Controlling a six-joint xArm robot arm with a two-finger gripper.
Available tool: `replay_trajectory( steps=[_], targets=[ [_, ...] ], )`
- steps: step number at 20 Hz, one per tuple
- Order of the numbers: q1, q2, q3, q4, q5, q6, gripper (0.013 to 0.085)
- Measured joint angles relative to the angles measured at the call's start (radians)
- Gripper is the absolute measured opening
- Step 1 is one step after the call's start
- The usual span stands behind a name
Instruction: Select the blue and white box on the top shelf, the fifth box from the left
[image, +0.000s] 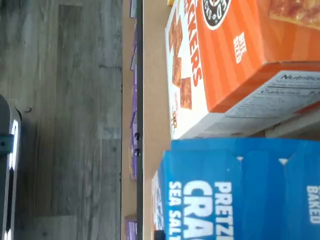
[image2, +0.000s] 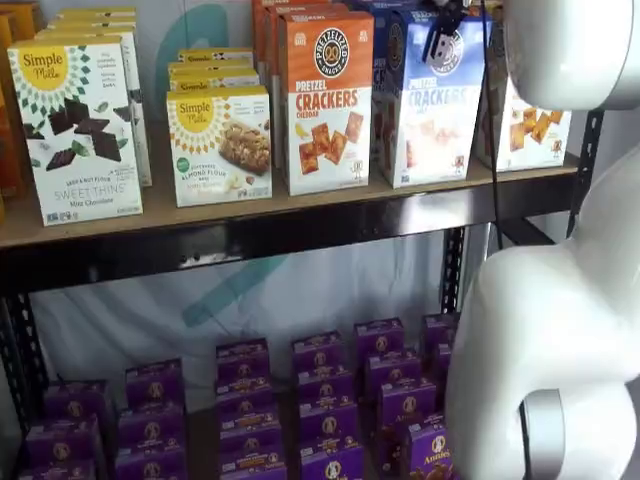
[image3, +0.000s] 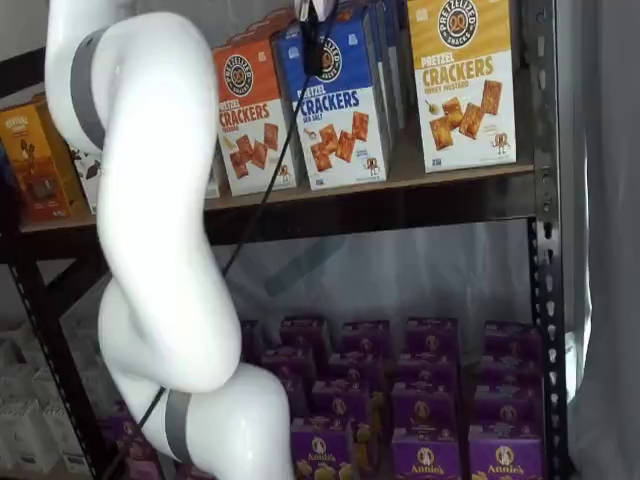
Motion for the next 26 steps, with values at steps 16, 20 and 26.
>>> replay_trajectory(
  steps=[16,20,26],
  targets=[
    [-0.052,-0.025,-0.047,0.033,0.136,-0.017,0.0570],
    [-0.067,-0.060,-0.032,0.025,0.178,-0.030,0.0570],
    [-0.085,-0.121,0.020,0.019,0.215,-0.048,0.0570]
  ],
)
